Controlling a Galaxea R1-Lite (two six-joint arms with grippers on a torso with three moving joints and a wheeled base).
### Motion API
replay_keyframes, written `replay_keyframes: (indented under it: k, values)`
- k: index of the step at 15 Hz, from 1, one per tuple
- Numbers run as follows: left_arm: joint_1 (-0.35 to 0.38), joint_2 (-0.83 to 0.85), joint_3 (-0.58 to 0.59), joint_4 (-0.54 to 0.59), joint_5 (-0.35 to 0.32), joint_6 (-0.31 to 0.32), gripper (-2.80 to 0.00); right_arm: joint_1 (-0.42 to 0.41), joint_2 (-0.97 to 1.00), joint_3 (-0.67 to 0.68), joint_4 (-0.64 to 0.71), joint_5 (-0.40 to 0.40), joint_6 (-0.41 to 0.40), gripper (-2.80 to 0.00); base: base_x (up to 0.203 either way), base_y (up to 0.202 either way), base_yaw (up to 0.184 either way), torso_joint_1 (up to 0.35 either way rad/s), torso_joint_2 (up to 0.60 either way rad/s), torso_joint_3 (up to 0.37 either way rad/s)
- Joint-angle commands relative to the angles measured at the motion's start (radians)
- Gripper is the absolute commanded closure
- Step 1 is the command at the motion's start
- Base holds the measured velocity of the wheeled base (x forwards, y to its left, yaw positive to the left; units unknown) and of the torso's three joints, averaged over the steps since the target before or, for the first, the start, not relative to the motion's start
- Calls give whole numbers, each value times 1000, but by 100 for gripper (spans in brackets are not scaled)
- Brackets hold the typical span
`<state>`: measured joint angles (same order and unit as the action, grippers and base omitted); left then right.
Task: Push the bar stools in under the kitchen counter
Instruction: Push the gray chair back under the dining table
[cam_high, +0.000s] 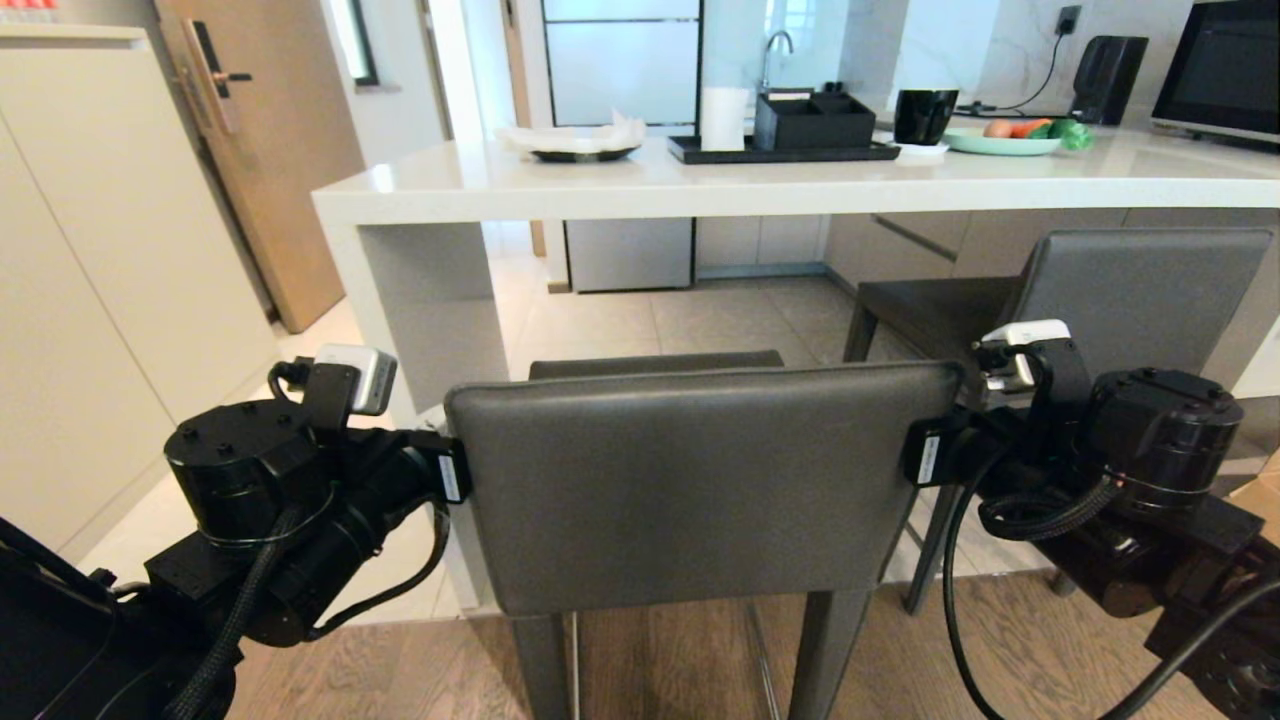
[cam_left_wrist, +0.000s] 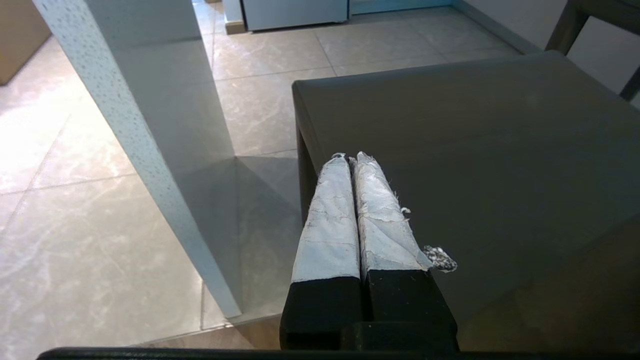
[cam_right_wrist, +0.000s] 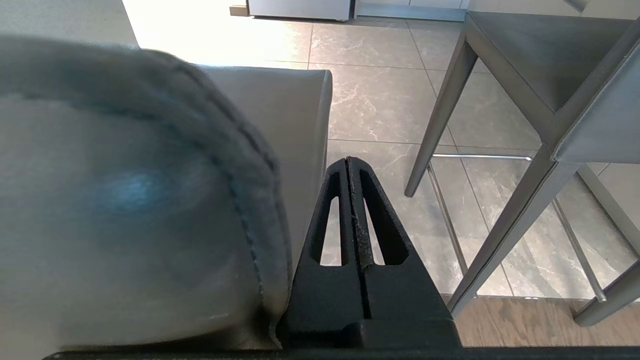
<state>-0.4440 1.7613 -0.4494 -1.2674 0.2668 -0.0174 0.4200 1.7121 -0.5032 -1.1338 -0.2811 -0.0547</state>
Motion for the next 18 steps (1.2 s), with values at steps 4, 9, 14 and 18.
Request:
replay_keyframes:
  k: [4, 9, 14, 18]
  values:
    - [-7, 0, 0, -9, 0, 8, 0, 2, 0, 0, -6, 0, -1, 0, 32, 0, 0, -4, -1, 2]
    - [-6, 1, 4, -8, 2, 8, 0, 2, 9, 0, -6, 0, -1, 0, 187, 0, 1, 3, 2, 1]
    - [-7, 1, 6, -9, 2, 8, 0, 2, 12, -1, -6, 0, -1, 0, 190, 0, 2, 3, -1, 2]
    - [-7, 3, 6, -9, 2, 8, 0, 2, 12, 0, -6, 0, 1, 0, 193, 0, 1, 0, 2, 4]
